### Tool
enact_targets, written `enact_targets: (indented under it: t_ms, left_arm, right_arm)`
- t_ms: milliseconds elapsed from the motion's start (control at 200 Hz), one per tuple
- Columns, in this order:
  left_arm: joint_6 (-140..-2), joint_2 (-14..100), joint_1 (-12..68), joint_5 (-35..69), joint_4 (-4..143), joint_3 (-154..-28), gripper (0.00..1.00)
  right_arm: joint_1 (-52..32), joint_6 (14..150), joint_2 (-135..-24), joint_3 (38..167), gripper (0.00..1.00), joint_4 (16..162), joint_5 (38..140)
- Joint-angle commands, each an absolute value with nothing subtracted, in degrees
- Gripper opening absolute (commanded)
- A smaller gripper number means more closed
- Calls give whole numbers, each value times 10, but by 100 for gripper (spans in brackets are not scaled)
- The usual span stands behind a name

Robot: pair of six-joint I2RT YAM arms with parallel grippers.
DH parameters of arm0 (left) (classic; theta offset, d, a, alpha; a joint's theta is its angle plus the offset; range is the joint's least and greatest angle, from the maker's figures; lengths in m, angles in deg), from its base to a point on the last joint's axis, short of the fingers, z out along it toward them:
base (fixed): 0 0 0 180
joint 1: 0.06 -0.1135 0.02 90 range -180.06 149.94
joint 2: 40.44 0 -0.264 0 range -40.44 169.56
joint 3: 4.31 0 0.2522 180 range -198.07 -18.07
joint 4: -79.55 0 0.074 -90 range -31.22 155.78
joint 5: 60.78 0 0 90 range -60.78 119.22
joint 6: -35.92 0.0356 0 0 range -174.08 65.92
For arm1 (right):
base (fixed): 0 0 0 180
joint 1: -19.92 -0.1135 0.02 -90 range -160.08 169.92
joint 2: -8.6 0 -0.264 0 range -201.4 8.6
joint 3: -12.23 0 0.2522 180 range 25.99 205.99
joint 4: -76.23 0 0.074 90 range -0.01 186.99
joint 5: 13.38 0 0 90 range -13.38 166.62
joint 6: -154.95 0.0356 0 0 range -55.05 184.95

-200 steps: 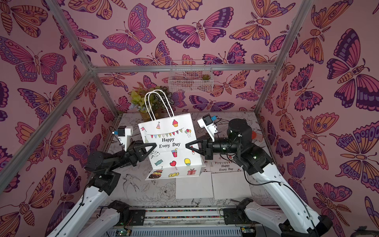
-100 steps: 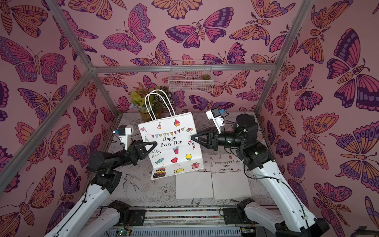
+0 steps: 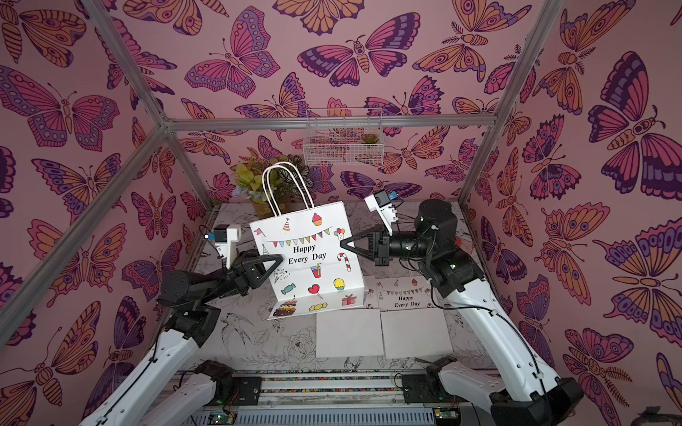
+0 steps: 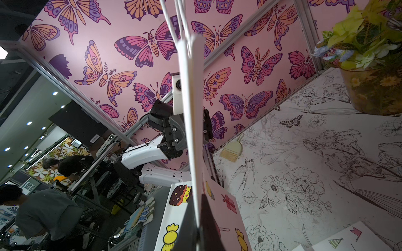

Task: Put away the paper bag
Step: Press the paper bag.

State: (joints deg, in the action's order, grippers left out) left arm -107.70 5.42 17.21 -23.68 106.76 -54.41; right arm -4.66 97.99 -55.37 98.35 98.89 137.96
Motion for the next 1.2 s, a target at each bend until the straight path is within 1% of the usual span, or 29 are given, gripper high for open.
enact_targets:
  t_ms: [0, 110, 185, 230, 280, 325, 350, 661, 701, 766, 806, 856, 911, 936, 1001, 1086, 1136, 1196]
  left_arm:
    - [-1093, 48, 172, -219, 1114, -534, 36]
    - [-1102, 45, 173, -197, 1135, -527, 36]
    - [-1107, 45, 172, -189, 1145, -523, 34]
    - [-1112, 46, 172, -183, 1155, -520, 31]
    - [-1118, 49, 173, -179, 1165, -518, 24]
    - [-1120, 52, 173, -180, 1170, -518, 7]
    - [-1120, 53, 173, -182, 1171, -518, 0]
    - [-1115, 56, 173, -203, 1165, -521, 0]
    - [-1116, 59, 173, -206, 1163, -522, 0]
    - [-1116, 62, 173, -209, 1163, -523, 0]
    - [-1117, 65, 172, -210, 1162, -523, 0]
    - [-1117, 67, 173, -212, 1158, -524, 0]
    - [-1117, 71, 172, -213, 1155, -525, 0]
    - [-1117, 72, 172, -213, 1154, -526, 0]
    - [-1118, 74, 173, -215, 1154, -525, 0]
    - [-1117, 75, 172, -215, 1152, -526, 0]
    - [-1116, 75, 172, -217, 1151, -527, 0]
    - [-1116, 75, 172, -218, 1149, -527, 0]
  right_arm:
    - [-48, 979, -541, 966, 0, 979, 1392]
    - [-48, 972, -533, 954, 0, 989, 1392]
    - [-48, 963, -528, 950, 0, 1003, 1391]
    - [-48, 961, -527, 949, 0, 1008, 1392]
    - [-47, 958, -527, 947, 0, 1011, 1392]
    - [-48, 959, -526, 944, 0, 1010, 1393]
    - [-48, 959, -525, 942, 0, 1009, 1393]
    - [-48, 966, -527, 953, 0, 995, 1388]
    - [-48, 966, -532, 963, 7, 994, 1387]
    - [-47, 964, -547, 989, 26, 996, 1393]
    - [-48, 964, -561, 1009, 35, 996, 1401]
    - [-48, 965, -579, 1035, 41, 997, 1413]
    - [-48, 966, -598, 1060, 42, 997, 1424]
    - [-48, 966, -606, 1071, 40, 998, 1429]
    - [-48, 966, -622, 1092, 21, 997, 1436]
    - [-48, 964, -635, 1109, 7, 997, 1440]
    - [-48, 962, -639, 1116, 0, 998, 1441]
    - [-47, 959, -642, 1119, 0, 998, 1442]
